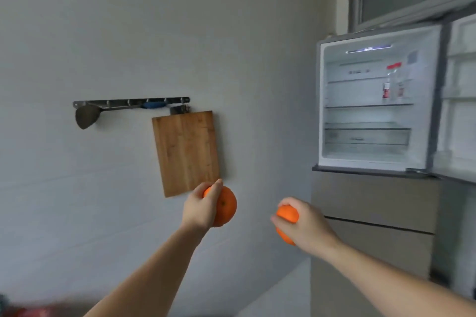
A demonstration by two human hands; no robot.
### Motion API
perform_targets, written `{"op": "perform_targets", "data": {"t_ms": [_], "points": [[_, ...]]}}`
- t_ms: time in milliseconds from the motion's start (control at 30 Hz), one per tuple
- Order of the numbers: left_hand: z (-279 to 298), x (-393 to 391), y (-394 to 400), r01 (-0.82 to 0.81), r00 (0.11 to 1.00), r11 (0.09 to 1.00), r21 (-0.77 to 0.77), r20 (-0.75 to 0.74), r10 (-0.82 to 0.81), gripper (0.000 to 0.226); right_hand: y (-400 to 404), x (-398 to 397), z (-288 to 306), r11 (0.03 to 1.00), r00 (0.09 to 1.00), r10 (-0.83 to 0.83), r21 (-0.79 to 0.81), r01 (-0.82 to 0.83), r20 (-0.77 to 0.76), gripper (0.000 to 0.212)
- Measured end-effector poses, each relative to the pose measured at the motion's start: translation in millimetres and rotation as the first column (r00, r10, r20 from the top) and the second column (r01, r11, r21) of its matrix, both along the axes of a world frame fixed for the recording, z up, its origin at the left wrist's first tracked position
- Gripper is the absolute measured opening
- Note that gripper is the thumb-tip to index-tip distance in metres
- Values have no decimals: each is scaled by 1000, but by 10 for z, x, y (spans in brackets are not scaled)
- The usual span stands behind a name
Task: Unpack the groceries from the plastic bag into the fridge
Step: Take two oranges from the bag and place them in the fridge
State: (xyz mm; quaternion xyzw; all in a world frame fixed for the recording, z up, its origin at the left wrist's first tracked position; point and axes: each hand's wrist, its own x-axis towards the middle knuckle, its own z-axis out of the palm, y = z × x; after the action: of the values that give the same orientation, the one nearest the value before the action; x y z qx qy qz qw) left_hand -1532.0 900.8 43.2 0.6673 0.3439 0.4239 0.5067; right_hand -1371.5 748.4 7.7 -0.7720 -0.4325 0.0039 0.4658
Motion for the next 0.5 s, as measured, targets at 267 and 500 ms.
{"op": "perform_targets", "data": {"t_ms": [267, 500], "points": [[147, 964, 65, 247, 969, 969, -11, 32, -247, 24, -375, 561, 127, 976, 975, -219, 10, 218, 37, 20], [287, 1819, -267, 363, 931, 931, 26, 31, -364, 18, -674, 1390, 320, 950, 956, -294, 107, 294, -16, 19]]}}
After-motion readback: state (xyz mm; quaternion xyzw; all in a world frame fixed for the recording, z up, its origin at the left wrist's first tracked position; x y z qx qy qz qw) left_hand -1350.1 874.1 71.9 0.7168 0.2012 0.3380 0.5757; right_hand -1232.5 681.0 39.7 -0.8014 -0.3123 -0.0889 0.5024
